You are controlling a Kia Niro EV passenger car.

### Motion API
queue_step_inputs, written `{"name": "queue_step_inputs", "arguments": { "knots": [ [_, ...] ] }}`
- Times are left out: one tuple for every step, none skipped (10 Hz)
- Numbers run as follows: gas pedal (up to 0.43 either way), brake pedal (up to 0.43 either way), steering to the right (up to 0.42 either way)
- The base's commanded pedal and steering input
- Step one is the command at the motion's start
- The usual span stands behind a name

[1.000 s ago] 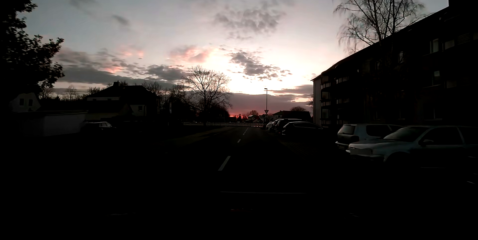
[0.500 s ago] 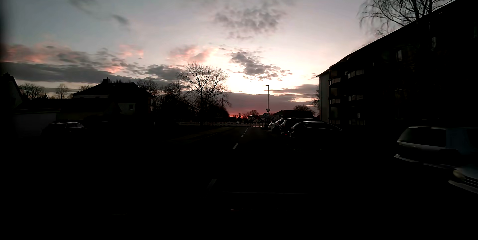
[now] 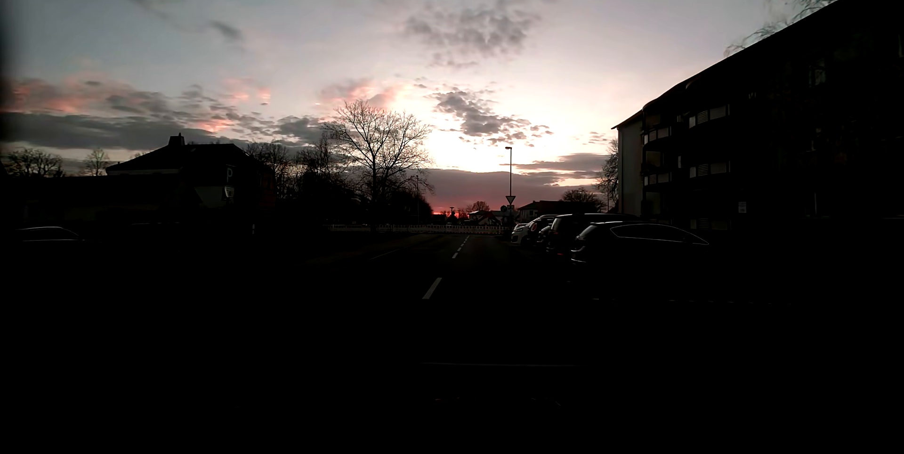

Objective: Follow the waypoints while adhering to traffic rules and regulations

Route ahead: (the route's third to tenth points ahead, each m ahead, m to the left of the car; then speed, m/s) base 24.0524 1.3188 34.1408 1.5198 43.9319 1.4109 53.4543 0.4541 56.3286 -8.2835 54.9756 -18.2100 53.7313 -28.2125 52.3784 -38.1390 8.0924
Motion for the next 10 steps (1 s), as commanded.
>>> {"name": "queue_step_inputs", "arguments": {
  "knots": [
    [0.087, 0.0, 0.0],
    [0.079, 0.0, 0.0],
    [0.079, 0.0, 0.001],
    [0.067, 0.0, 0.003],
    [0.039, 0.0, 0.004],
    [0.039, 0.0, 0.004],
    [0.028, 0.0, 0.004],
    [0.02, 0.0, 0.004],
    [0.02, 0.0, 0.004],
    [0.008, 0.0, 0.003]
  ]
}}
